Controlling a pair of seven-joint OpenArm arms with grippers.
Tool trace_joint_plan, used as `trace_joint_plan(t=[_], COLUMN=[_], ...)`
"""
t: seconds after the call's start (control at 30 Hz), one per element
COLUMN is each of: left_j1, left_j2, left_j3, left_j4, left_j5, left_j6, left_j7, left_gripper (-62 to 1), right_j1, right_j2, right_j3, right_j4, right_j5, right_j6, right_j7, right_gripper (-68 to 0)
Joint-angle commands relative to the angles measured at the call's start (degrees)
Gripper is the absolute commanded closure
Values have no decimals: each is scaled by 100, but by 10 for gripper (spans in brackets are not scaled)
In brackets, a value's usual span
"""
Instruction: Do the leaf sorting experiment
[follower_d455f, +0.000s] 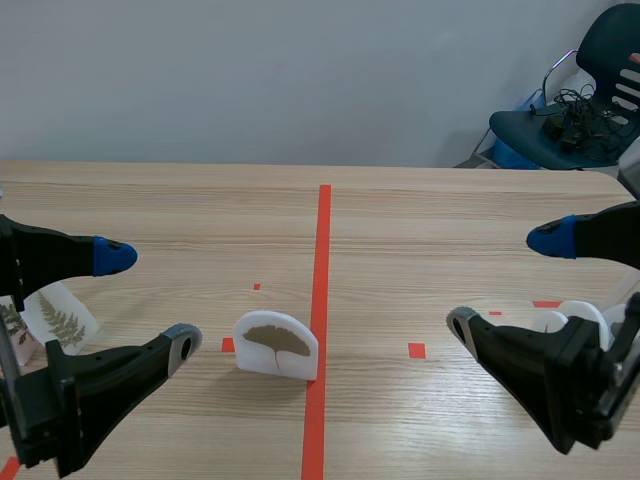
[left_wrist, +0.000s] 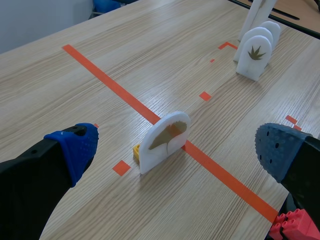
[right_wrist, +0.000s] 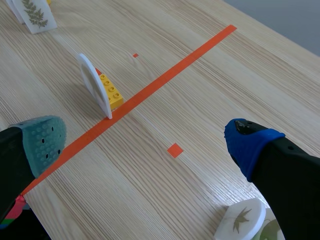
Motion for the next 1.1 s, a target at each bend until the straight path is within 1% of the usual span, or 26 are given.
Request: trace_joint_plan(t=[0.0, 0.1, 0.23, 0.33, 0.43, 0.53, 0.6, 0.7, 0.77, 0.83, 0.93, 0.97, 1.0, 1.07], left_j1=[-48, -48, -48, -48, -48, -50, -50, -50, -50, -50, -50, -50, -50, -50], left_j2=[57, 57, 57, 57, 57, 57, 57, 57, 57, 57, 57, 57, 57, 57], left_j3=[9, 9, 9, 9, 9, 9, 9, 9, 9, 9, 9, 9, 9, 9], left_j4=[15, 15, 15, 15, 15, 15, 15, 15, 15, 15, 15, 15, 15, 15], left_j5=[-61, -61, -61, -61, -61, -61, -61, -61, -61, -61, -61, -61, -61, -61], left_j6=[-4, -4, -4, -4, -4, -4, -4, -4, -4, -4, -4, -4, -4, -4], left_j7=[-94, -94, -94, -94, -94, -109, -109, -109, -111, -111, -111, -111, -111, -111], left_gripper=[-623, -623, -623, -623, -623, -623, -623, -623, -623, -623, -623, -623, -623, -623], right_j1=[125, 317, 791, 1246, 1764, 2280, 2592, 2981, 3185, 3324, 3414, 3412, 3410, 3394], right_j2=[-7, -31, -396, -741, -1099, -1451, -1690, -2033, -2225, -2378, -2483, -2481, -2479, -2476], right_j3=[-201, -706, -1377, -1853, -2277, -2691, -2953, -3268, -3432, -3571, -3735, -3777, -3803, -3812], right_j4=[-76, -216, -688, -1261, -1965, -2765, -3305, -4061, -4478, -4774, -4959, -4959, -4959, -4959], right_j5=[-9, -404, -1043, -1397, -1838, -2120, -2297, -2686, -2894, -3003, -3141, -3141, -3141, -3143], right_j6=[-17, -22, -50, -153, -153, -175, -326, -599, -710, -807, -925, -940, -970, -1067], right_j7=[103, 162, 323, 564, 809, 1143, 1373, 1707, 1939, 2061, 2109, 2105, 2094, 2048], right_gripper=[-679, -679, -679, -679, -679, -679, -679, -679, -679, -679, -678, -635, -577, -443])
